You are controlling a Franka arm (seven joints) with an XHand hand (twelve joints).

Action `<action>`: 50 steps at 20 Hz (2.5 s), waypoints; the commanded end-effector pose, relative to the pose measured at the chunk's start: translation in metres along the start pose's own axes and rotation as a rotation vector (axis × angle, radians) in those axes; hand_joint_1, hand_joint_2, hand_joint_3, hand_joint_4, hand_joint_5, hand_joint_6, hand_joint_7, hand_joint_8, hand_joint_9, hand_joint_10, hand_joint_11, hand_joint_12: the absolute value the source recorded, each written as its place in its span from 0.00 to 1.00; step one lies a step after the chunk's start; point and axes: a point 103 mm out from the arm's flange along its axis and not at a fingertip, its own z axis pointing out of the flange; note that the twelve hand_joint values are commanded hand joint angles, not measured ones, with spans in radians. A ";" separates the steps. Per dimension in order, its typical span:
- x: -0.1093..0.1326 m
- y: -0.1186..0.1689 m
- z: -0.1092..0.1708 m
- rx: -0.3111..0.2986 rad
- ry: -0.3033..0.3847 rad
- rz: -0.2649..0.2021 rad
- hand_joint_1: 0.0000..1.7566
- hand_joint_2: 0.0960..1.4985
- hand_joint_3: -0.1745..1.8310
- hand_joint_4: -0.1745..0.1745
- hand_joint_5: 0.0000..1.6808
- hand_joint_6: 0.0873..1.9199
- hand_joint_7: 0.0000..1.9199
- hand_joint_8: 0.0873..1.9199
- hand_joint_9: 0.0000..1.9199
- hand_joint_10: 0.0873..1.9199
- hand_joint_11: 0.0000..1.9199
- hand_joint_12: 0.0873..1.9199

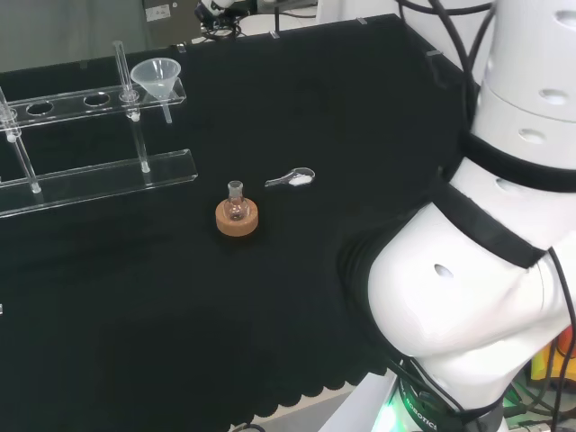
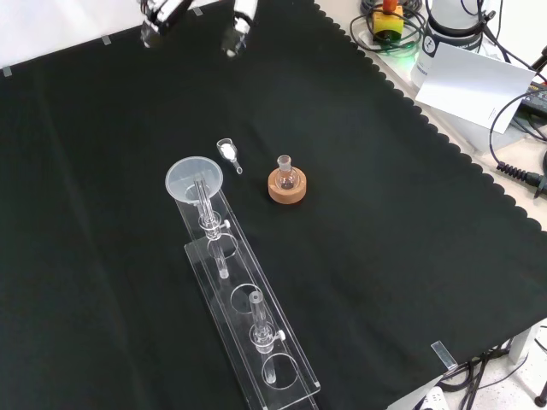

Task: Pick up the funnel from the transparent funnel stand.

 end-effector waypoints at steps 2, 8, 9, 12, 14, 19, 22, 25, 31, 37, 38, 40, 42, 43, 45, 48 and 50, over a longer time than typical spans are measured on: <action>0.050 0.036 0.021 0.086 -0.070 -0.083 0.31 0.55 0.19 0.42 0.15 0.00 0.08 0.32 0.18 0.34 0.08 0.72; 0.067 0.051 0.026 0.094 -0.090 -0.109 0.32 0.54 0.19 0.42 0.14 0.00 0.07 0.32 0.19 0.34 0.10 0.71; 0.069 0.053 0.028 0.099 -0.092 -0.112 0.32 0.54 0.19 0.42 0.14 0.00 0.07 0.32 0.19 0.34 0.10 0.71; 0.075 0.059 0.034 0.112 -0.101 -0.115 0.31 0.53 0.19 0.42 0.13 0.00 0.06 0.32 0.17 0.34 0.10 0.71; 0.078 0.062 0.038 0.127 -0.102 -0.118 0.31 0.52 0.19 0.43 0.11 0.00 0.03 0.32 0.15 0.34 0.11 0.71; 0.084 0.069 0.045 0.137 -0.105 -0.129 0.29 0.49 0.20 0.43 0.08 0.00 0.00 0.31 0.07 0.37 0.10 0.71; 0.088 0.073 0.049 0.135 -0.107 -0.136 0.29 0.49 0.20 0.43 0.08 0.00 0.00 0.30 0.07 0.38 0.10 0.71; 0.092 0.077 0.054 0.150 -0.112 -0.140 0.29 0.49 0.20 0.43 0.07 0.00 0.00 0.29 0.07 0.38 0.10 0.72; 0.099 0.085 0.061 0.144 -0.121 -0.151 0.29 0.48 0.20 0.43 0.06 0.00 0.00 0.24 0.04 0.39 0.09 0.72; 0.106 0.094 0.069 0.148 -0.132 -0.157 0.29 0.48 0.20 0.43 0.05 0.00 0.00 0.18 0.04 0.40 0.09 0.72; 0.107 0.096 0.070 0.153 -0.133 -0.158 0.29 0.48 0.20 0.43 0.05 0.00 0.00 0.16 0.04 0.40 0.09 0.72; 0.109 0.098 0.072 0.163 -0.137 -0.159 0.29 0.48 0.19 0.43 0.05 0.00 0.00 0.14 0.04 0.40 0.09 0.72; 0.110 0.101 0.075 0.173 -0.142 -0.157 0.29 0.48 0.19 0.42 0.04 0.00 0.00 0.13 0.05 0.40 0.09 0.72; 0.111 0.102 0.076 0.177 -0.146 -0.155 0.29 0.48 0.19 0.42 0.04 0.00 0.00 0.13 0.05 0.40 0.09 0.72; 0.114 0.104 0.078 0.187 -0.149 -0.156 0.29 0.47 0.19 0.42 0.04 0.00 0.00 0.13 0.05 0.40 0.09 0.72; 0.119 0.107 0.081 0.197 -0.156 -0.159 0.29 0.47 0.19 0.41 0.04 0.00 0.00 0.13 0.05 0.40 0.09 0.72; 0.122 0.108 0.082 0.199 -0.161 -0.162 0.29 0.47 0.19 0.41 0.04 0.00 0.00 0.13 0.05 0.40 0.09 0.72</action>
